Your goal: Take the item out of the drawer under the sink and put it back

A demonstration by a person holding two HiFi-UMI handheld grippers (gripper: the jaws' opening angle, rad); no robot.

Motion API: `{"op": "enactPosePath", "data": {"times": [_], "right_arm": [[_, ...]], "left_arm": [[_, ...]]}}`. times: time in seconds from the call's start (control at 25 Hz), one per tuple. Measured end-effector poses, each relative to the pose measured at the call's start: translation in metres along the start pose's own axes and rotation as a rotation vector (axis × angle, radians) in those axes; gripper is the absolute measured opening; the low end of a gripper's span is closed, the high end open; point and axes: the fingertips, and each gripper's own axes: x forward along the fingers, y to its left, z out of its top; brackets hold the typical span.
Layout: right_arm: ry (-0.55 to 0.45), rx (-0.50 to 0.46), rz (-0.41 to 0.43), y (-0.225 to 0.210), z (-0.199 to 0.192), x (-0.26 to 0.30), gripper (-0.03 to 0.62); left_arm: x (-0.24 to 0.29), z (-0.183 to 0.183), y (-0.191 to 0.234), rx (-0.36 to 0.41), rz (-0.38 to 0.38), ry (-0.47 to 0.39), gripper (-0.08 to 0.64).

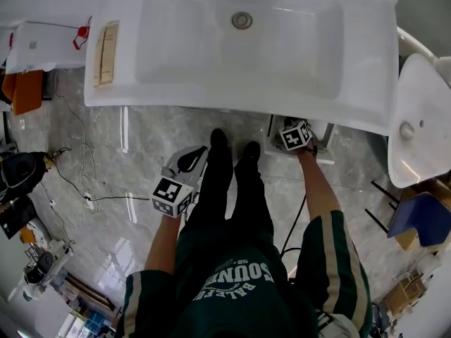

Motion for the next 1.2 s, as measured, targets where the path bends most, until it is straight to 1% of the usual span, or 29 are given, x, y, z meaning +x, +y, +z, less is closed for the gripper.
{"op": "enactPosePath", "data": {"times": [0.08, 0.2, 0.28, 0.56, 0.72, 0.8, 0.84, 0.88, 0.92, 1.08, 1.2], "right_arm": [[0.012, 0.011, 0.016, 0.0, -0.002, 0.002, 0.051], [0.014, 0.044, 0.043, 0.0, -0.002, 0.0, 0.051], [0.013, 0.058, 0.053, 0.002, 0.001, -0.003, 0.078], [-0.034, 0.051, 0.002, -0.001, 0.011, -0.037, 0.082], [-0.061, 0.091, -0.006, 0.003, 0.011, -0.078, 0.081], [-0.055, 0.12, 0.008, 0.012, 0.004, -0.101, 0.078], [-0.053, 0.137, 0.015, 0.017, -0.001, -0.112, 0.052], [-0.055, 0.155, 0.02, 0.023, -0.006, -0.123, 0.01], [-0.063, 0.173, 0.025, 0.029, -0.01, -0.134, 0.002], [-0.128, 0.26, 0.044, 0.062, -0.011, -0.18, 0.002], [-0.188, 0.267, 0.029, 0.084, -0.012, -0.209, 0.002]], "left_arm": [[0.001, 0.001, -0.001, -0.008, -0.001, -0.007, 0.051], [-0.001, 0.002, -0.003, 0.001, -0.007, -0.007, 0.051], [-0.004, 0.004, -0.002, 0.002, -0.006, -0.01, 0.05], [-0.013, 0.019, -0.007, -0.007, -0.008, -0.05, 0.051], [-0.022, 0.039, -0.019, 0.003, -0.023, -0.084, 0.051], [-0.028, 0.05, -0.028, 0.017, -0.033, -0.099, 0.051], [-0.031, 0.056, -0.032, 0.022, -0.037, -0.106, 0.049], [-0.035, 0.061, -0.037, 0.024, -0.042, -0.113, 0.051], [-0.04, 0.068, -0.041, 0.025, -0.046, -0.124, 0.051], [-0.057, 0.099, -0.047, 0.039, -0.056, -0.186, 0.051], [-0.067, 0.115, -0.048, 0.051, -0.061, -0.22, 0.05]]}}
